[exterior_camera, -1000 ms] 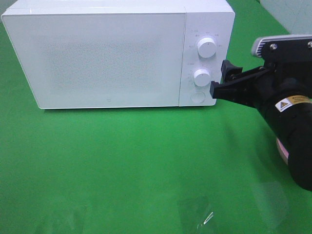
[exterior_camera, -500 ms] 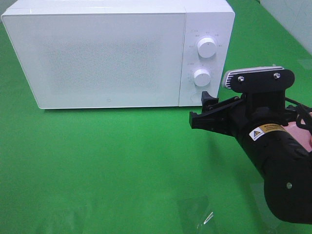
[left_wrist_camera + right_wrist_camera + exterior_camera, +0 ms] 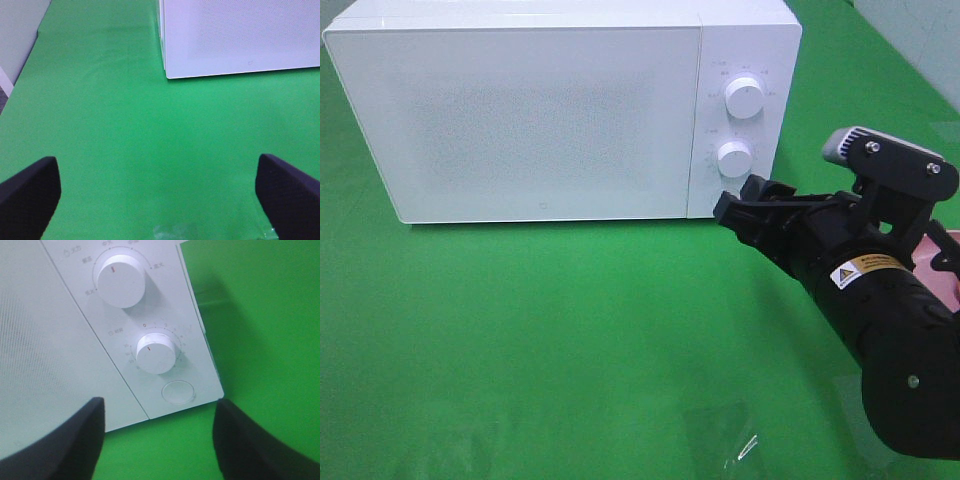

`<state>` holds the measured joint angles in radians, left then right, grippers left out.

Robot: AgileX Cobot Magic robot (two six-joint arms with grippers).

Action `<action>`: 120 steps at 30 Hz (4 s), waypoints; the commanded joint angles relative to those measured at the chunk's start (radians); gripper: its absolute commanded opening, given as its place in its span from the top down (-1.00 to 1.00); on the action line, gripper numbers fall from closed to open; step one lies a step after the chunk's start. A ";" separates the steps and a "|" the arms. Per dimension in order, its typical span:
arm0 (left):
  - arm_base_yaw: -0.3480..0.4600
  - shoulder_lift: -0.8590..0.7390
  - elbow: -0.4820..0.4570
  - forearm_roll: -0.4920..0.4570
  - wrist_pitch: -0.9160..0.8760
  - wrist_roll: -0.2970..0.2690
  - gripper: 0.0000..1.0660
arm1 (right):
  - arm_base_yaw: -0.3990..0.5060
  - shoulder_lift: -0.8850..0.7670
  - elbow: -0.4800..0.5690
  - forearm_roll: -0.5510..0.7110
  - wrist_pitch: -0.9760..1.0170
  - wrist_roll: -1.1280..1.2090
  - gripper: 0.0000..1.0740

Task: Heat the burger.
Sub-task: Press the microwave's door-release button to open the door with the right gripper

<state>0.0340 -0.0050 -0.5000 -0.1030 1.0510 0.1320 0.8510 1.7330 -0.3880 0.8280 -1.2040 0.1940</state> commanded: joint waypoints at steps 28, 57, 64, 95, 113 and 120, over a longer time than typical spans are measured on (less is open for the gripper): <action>0.000 -0.024 0.002 0.000 -0.014 0.001 -0.83 | -0.001 0.003 -0.003 -0.128 0.146 1.036 1.00; 0.000 -0.024 0.002 0.000 -0.014 0.001 -0.83 | -0.179 0.057 -0.106 -0.211 0.272 1.103 1.00; 0.000 -0.024 0.002 0.000 -0.014 0.001 -0.83 | -0.179 0.124 -0.151 -0.218 0.271 1.138 1.00; 0.000 -0.024 0.002 0.000 -0.014 0.001 -0.83 | -0.305 0.339 -0.403 -0.269 0.364 1.163 1.00; 0.000 -0.023 0.002 0.000 -0.014 0.001 -0.83 | -0.317 0.391 -0.468 -0.258 0.287 1.155 1.00; 0.000 -0.023 0.002 0.000 -0.014 0.001 -0.83 | -0.324 0.418 -0.502 -0.268 0.233 1.192 1.00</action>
<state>0.0340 -0.0050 -0.5000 -0.1030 1.0510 0.1320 0.5370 2.1510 -0.8560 0.5740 -0.8930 1.3720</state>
